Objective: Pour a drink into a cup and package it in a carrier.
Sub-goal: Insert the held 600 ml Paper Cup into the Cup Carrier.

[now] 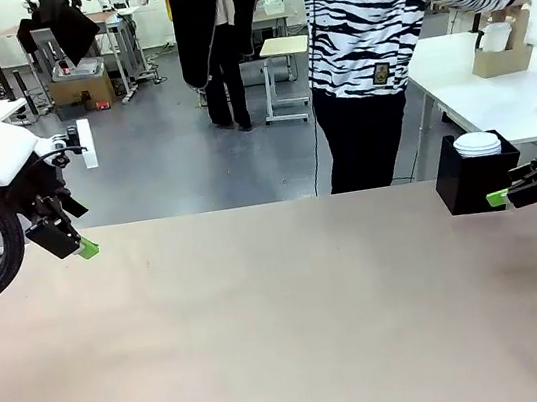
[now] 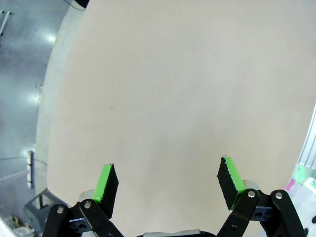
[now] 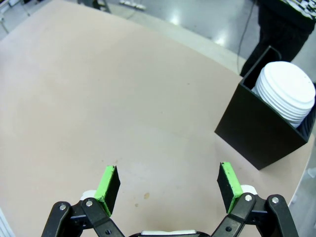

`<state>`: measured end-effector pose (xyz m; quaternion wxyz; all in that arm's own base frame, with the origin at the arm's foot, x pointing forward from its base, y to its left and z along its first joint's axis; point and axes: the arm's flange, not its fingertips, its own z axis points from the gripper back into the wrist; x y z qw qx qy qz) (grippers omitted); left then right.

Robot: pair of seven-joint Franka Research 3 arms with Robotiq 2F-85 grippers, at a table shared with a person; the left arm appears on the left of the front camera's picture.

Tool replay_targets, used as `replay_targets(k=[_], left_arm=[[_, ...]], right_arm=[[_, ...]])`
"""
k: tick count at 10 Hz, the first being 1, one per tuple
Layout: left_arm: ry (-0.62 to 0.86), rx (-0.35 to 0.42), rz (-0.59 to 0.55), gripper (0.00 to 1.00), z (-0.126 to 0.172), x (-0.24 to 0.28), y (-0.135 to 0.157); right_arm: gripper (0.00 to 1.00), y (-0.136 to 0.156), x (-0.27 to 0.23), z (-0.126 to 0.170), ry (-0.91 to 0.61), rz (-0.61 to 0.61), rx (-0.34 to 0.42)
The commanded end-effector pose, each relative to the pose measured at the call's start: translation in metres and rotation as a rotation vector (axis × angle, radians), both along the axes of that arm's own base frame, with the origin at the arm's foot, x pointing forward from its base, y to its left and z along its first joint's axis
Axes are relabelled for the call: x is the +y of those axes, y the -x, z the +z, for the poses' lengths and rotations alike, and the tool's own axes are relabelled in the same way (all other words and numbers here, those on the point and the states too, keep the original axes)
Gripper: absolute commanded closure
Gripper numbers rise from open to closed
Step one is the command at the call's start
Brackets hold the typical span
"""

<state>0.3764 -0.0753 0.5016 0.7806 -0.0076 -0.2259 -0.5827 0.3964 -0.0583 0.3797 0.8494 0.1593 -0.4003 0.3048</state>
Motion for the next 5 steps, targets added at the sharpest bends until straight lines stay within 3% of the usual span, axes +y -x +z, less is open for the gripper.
replay_targets(k=[1,5], left_arm=[[0.003,0.002,0.007,0.0,0.0012,-0.0002,-0.0011],[0.003,0.002,0.007,0.0,0.0012,-0.0002,-0.0011]], right_arm=[[0.0,0.0005,-0.0016,-0.0001,0.008,0.023,-0.016],[0.0,0.0005,-0.0016,-0.0001,0.008,0.023,-0.016]])
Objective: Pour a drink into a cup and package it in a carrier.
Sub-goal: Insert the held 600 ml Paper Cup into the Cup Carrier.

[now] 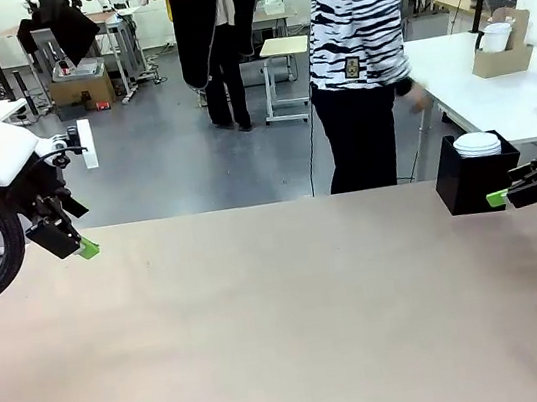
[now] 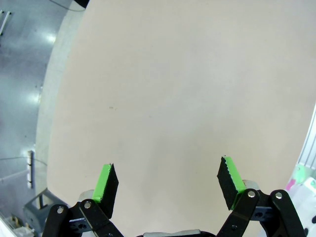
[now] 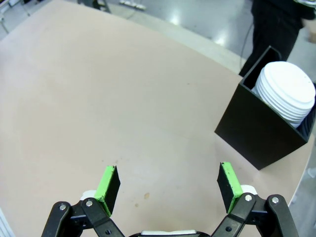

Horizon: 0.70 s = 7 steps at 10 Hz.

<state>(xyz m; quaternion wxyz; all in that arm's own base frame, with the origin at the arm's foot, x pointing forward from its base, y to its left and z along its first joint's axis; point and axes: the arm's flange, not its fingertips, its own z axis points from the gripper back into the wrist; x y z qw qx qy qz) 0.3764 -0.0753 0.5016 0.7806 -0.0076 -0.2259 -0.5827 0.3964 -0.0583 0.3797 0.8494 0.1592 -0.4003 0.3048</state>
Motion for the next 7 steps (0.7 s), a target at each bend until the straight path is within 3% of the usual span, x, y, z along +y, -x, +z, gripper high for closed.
replay_targets(k=[1,7], left_arm=[[0.003,0.002,0.007,0.0,0.0012,-0.0002,-0.0011],[0.003,0.002,0.007,0.0,0.0012,-0.0002,-0.0011]], right_arm=[[0.0,0.0005,-0.0016,-0.0001,0.008,0.023,-0.016],[0.0,0.0005,-0.0016,-0.0001,0.008,0.023,-0.016]])
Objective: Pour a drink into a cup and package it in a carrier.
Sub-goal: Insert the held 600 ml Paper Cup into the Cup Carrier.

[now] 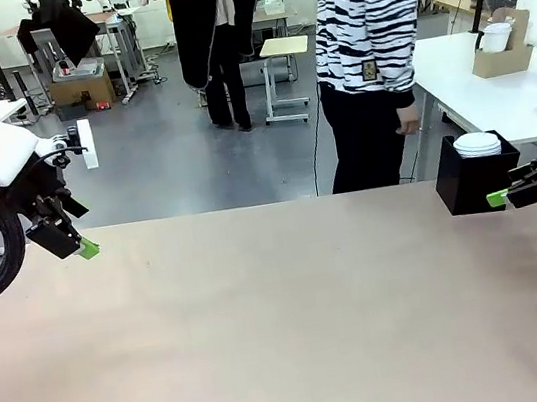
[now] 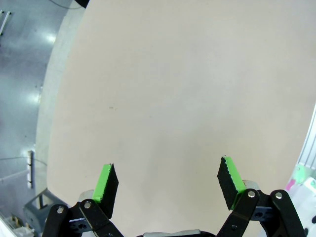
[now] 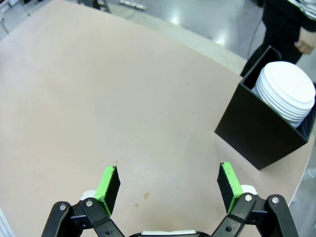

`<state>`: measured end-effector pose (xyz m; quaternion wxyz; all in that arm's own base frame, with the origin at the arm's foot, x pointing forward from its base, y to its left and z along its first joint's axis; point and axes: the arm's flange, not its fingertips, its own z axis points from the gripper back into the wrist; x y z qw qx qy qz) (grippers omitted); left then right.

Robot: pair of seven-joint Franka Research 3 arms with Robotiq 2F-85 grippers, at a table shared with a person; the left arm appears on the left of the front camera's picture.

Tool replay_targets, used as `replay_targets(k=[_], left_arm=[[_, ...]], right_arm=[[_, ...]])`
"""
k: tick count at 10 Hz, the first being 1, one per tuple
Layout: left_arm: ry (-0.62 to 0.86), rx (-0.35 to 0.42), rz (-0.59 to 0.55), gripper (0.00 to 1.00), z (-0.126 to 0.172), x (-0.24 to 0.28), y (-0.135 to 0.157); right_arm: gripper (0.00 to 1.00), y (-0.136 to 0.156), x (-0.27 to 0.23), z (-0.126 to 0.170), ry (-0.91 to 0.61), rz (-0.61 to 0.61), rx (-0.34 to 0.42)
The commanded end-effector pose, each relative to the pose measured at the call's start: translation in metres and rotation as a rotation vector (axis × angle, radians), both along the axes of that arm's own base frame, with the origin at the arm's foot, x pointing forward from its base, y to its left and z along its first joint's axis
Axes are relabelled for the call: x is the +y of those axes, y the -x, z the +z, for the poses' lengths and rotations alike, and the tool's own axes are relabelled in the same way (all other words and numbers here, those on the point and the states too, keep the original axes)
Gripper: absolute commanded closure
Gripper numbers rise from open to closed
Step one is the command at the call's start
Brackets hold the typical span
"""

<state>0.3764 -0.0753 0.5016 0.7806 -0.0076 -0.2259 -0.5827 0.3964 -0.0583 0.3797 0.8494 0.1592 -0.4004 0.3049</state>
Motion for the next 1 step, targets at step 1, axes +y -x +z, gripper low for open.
replay_targets(k=[1], left_arm=[[0.003,0.002,0.007,0.0,0.0012,-0.0002,-0.0011]], right_arm=[[0.0,0.0005,-0.0016,-0.0001,0.008,0.023,-0.016]])
